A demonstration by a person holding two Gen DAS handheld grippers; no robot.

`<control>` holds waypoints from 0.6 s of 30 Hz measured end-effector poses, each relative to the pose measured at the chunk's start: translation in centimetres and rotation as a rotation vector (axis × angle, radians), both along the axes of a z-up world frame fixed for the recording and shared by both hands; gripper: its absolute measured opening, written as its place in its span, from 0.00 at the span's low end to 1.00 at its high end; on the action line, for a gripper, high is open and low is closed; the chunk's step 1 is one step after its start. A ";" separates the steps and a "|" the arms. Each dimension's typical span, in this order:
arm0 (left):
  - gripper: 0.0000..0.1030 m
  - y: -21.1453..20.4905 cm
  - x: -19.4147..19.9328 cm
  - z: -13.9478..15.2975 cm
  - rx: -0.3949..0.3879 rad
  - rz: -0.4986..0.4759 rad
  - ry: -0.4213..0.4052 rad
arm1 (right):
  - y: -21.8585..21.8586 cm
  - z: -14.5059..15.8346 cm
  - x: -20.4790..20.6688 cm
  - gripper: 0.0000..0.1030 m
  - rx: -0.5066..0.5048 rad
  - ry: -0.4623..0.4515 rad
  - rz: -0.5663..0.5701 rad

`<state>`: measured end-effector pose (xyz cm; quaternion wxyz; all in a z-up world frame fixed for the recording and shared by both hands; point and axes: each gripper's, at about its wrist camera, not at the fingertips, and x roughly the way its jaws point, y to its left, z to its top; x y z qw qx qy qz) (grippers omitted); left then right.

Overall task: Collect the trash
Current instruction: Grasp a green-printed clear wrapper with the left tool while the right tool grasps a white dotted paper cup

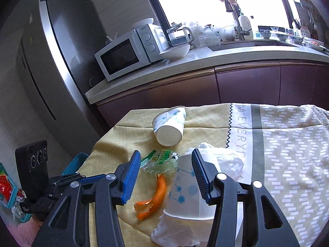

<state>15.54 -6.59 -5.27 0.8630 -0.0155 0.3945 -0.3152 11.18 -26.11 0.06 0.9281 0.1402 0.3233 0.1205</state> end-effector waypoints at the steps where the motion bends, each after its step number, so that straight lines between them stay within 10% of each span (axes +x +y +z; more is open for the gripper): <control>1: 0.45 -0.9 0.7 0.0 0.005 -0.003 0.007 | -0.1 0.1 0.3 0.48 -0.001 0.003 0.003; 12: 0.43 -4.5 6.7 -1.0 -0.016 -0.007 0.142 | 0.9 0.8 6.5 0.49 -0.019 0.091 0.064; 18: 0.25 -5.2 8.1 -2.4 -0.021 -0.021 0.209 | 2.3 0.3 9.4 0.49 -0.052 0.150 0.074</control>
